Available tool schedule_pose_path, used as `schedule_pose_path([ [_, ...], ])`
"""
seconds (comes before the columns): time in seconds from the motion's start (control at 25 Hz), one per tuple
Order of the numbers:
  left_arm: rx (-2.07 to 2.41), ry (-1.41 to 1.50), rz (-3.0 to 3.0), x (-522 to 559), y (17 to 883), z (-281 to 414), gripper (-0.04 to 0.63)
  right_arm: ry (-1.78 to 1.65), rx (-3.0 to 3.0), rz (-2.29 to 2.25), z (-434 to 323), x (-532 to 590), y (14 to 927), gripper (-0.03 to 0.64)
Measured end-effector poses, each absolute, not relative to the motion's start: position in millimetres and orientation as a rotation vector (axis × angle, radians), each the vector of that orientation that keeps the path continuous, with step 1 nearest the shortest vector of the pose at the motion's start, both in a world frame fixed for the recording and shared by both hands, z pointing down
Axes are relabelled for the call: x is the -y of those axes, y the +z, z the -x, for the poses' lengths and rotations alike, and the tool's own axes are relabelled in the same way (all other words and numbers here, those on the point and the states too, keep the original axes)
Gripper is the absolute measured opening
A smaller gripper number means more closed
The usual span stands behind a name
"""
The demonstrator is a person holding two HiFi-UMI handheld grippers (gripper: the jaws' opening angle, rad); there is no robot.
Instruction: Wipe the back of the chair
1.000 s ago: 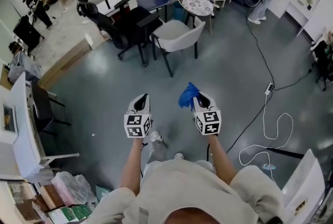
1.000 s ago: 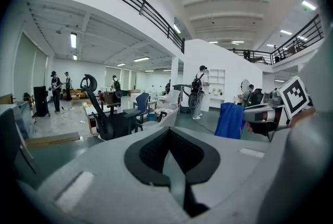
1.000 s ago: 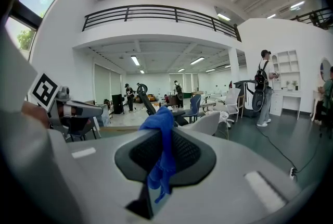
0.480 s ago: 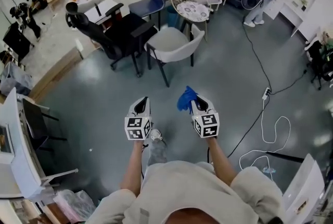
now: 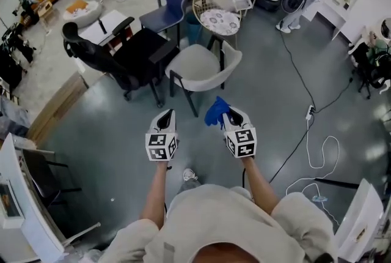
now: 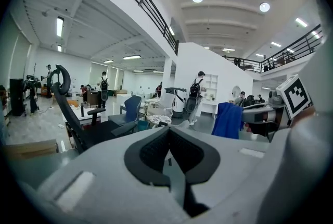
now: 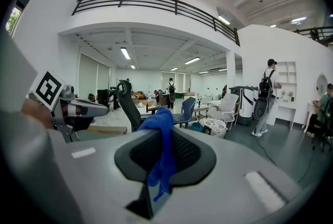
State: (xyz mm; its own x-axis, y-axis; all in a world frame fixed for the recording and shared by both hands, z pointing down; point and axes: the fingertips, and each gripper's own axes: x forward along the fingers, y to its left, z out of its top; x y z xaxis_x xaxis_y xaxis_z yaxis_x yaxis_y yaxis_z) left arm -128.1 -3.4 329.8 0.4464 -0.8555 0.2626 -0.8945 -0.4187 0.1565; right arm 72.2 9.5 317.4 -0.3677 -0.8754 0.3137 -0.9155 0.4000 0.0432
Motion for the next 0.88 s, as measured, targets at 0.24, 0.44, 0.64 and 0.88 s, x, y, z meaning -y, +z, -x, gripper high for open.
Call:
schedule_pose_path([
  [0.24, 1.459, 0.209, -2.451, 62, 331, 146, 0.000, 0.197, 2.350, -1.602, -50, 44, 318, 0.040],
  [0.44, 1.429, 0.221, -2.461, 97, 340, 155, -0.001, 0.199, 2.338, -1.616, -38, 77, 323, 0.040],
  [0.64, 1.421, 0.241, -2.442, 112, 355, 159, 0.000, 0.228, 2.328, -1.598, -31, 94, 338, 0.040],
  [0.88, 1.457, 0.279, -2.357, 115, 384, 170, -0.001, 0.298, 2.334, -1.523, -20, 110, 373, 0.040],
])
